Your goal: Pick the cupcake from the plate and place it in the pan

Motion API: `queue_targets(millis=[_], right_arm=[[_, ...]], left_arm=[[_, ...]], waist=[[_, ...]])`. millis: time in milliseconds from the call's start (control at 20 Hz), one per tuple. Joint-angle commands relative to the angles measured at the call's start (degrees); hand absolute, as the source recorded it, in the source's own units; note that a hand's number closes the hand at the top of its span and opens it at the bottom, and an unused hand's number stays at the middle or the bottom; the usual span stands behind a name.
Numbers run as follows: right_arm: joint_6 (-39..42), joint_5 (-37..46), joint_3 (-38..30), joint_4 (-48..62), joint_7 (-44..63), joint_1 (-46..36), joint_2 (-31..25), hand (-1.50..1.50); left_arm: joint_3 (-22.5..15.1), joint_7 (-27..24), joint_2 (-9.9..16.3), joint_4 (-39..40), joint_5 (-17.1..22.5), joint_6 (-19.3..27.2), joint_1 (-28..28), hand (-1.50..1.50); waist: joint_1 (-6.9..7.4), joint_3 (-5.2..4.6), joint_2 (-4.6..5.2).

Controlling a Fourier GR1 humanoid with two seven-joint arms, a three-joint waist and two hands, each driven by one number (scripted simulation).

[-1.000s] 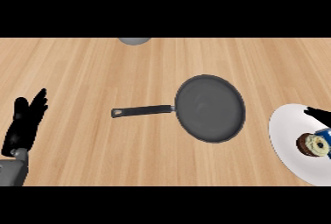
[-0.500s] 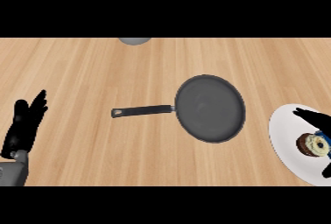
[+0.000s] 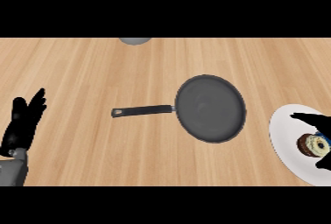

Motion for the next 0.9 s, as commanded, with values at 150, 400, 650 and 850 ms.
queue_targets(millis=[150,400,650,850], right_arm=[[-10.03,5.40,1.22,1.11,-3.15,-0.65,0.62,1.50],[-14.02,6.36,-1.26,6.43,-5.42,-1.94,2.20,1.50],[-12.13,3.35,-7.43,-1.60,22.02,10.25,13.98,1.50],[-17.11,1.56,-11.93,-4.36,32.46,16.06,21.53,1.50]], left_arm=[[0.87,-2.00,-1.43,2.32,-1.06,-0.31,-0.14,0.00],[0.86,0.37,-2.88,-1.75,-3.21,-0.11,1.09,0.00],[3.23,0.02,-1.24,-1.21,-1.67,0.83,4.26,0.00],[4.96,1.05,-0.16,-0.93,-1.39,1.56,5.19,0.00]], waist=[[-0.11,0.01,-0.02],[-0.07,0.02,-0.02],[-5.40,-0.36,-1.67],[-9.04,-0.54,-2.44]])
